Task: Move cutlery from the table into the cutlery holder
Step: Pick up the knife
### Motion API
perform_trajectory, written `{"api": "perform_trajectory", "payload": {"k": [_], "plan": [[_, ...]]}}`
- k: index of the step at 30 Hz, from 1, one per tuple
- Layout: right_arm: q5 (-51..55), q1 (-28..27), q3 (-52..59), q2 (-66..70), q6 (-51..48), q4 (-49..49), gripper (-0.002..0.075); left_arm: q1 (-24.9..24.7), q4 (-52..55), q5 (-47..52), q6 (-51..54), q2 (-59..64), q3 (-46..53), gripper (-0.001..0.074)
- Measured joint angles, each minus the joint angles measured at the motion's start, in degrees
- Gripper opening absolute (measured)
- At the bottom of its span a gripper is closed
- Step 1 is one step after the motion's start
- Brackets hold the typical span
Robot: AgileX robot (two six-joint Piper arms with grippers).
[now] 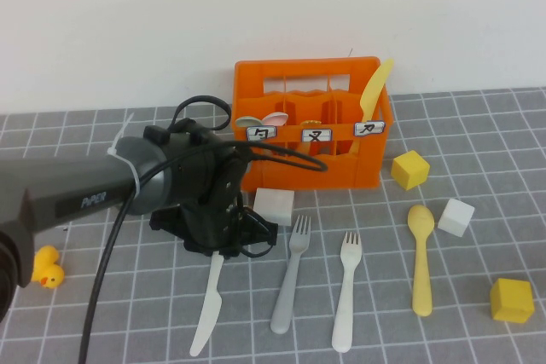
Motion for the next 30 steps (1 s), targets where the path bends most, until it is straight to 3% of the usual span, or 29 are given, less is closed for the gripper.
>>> {"api": "perform_trajectory", "payload": {"k": [9,13,17,24,30], "plan": [[0.0,0.0,0.0,0.0,-0.5,0.0,-0.0003,0.0,0.0,0.8,0.1,0.0,-0.5,0.0125],[0.1,0.0,0.0,0.0,-0.7,0.0,-0.0003,0.0,0.1,3.4,0.1,0.0,-2.3,0.0048],[0.1,0.0,0.0,0.0,-0.8,0.0,-0.0003,0.0,0.0,5.7,1.0,0.3,-3.9,0.002],[0.1,0.0,0.0,0.0,-0.9,0.0,-0.0003,0.0,0.0,5.9,1.7,0.5,-4.4,0.0021],[0.1,0.0,0.0,0.0,-1.1,0.0,-0.0003,0.0,0.0,5.7,1.7,0.9,-4.4,0.0067]]}}
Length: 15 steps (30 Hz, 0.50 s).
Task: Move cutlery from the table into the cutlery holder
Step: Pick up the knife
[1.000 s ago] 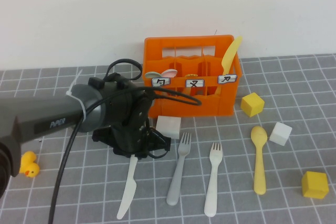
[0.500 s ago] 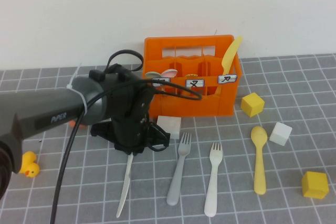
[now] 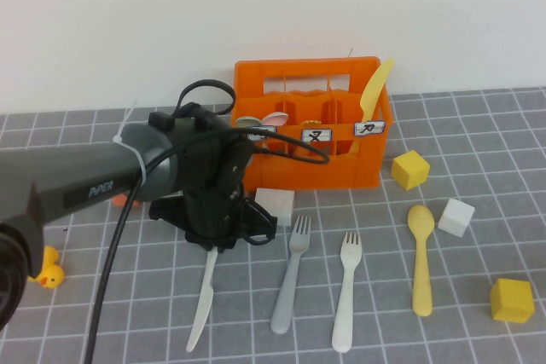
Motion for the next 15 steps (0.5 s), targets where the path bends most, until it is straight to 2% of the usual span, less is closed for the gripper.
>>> {"api": "perform_trajectory", "payload": {"k": [9,12,15], "plan": [[0.7,0.0,0.0,0.0,-0.2,0.0,-0.0003,0.0,1.6,0.4,-0.2,0.4,0.0,0.0091],[1.3,0.0,0.0,0.0,-0.2,0.0,-0.0003,0.0,1.7,0.4,-0.2,0.6,0.0,0.0153],[1.7,0.0,0.0,0.0,-0.2,0.0,-0.0003,0.0,2.1,0.4,-0.2,0.7,0.0,0.0266]]}}
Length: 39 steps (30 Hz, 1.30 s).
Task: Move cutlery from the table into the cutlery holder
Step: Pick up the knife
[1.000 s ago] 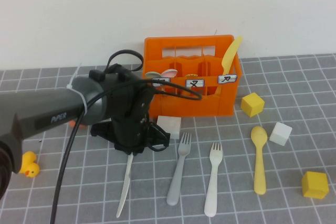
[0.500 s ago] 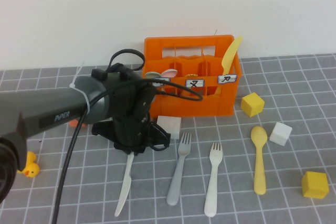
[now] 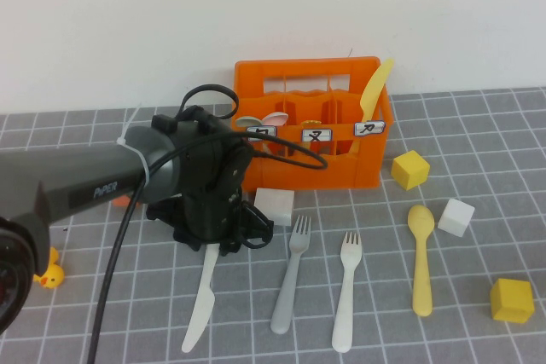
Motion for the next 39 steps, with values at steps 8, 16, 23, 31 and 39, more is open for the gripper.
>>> {"api": "perform_trajectory", "payload": {"k": [8,16,23,31,39], "plan": [[0.2,0.0,0.0,0.0,0.0,0.0,-0.0003,0.0,0.1,-1.5,0.0,0.3,0.0,0.0337],[0.5,0.0,0.0,0.0,-0.1,0.1,-0.0003,0.0,0.1,-4.2,-0.3,0.3,0.0,0.027],[0.5,0.0,0.0,0.0,-0.5,0.4,-0.0003,1.0,1.1,-5.0,-2.8,0.3,0.0,0.0263],[0.7,0.0,0.0,0.0,-0.9,0.4,-0.0003,1.2,1.1,-6.2,0.2,0.3,0.0,0.0263],[0.8,0.0,0.0,0.0,-1.0,0.4,-0.0003,1.2,-1.2,-5.1,-0.1,0.3,0.0,0.0263]]}}
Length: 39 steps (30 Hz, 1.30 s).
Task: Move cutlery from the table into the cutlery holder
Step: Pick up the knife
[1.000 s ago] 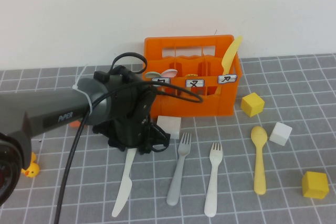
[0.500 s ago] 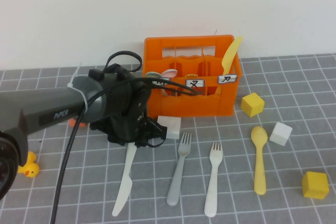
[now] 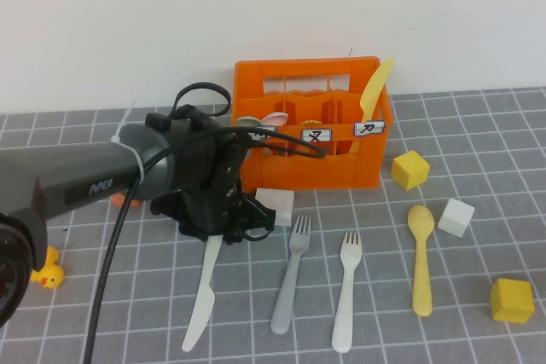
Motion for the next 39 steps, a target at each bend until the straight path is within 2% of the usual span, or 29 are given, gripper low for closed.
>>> {"api": "perform_trajectory", "payload": {"k": [21,26,36,39], "plan": [[0.5,0.0,0.0,0.0,0.0,0.2,-0.0003,0.0,0.0,1.6,0.0,1.7,-1.0,0.0257],[0.5,0.0,0.0,0.0,-0.5,0.3,-0.0003,0.0,-0.1,1.9,0.0,1.8,-1.2,0.0176],[0.5,0.0,0.0,0.0,-0.7,0.3,-0.0003,-0.1,2.1,1.9,-1.1,1.5,-1.2,0.0166],[0.5,0.0,0.0,0.0,-0.7,0.6,-0.0003,-0.1,3.3,1.9,-1.2,0.7,-1.0,0.0128]]}}
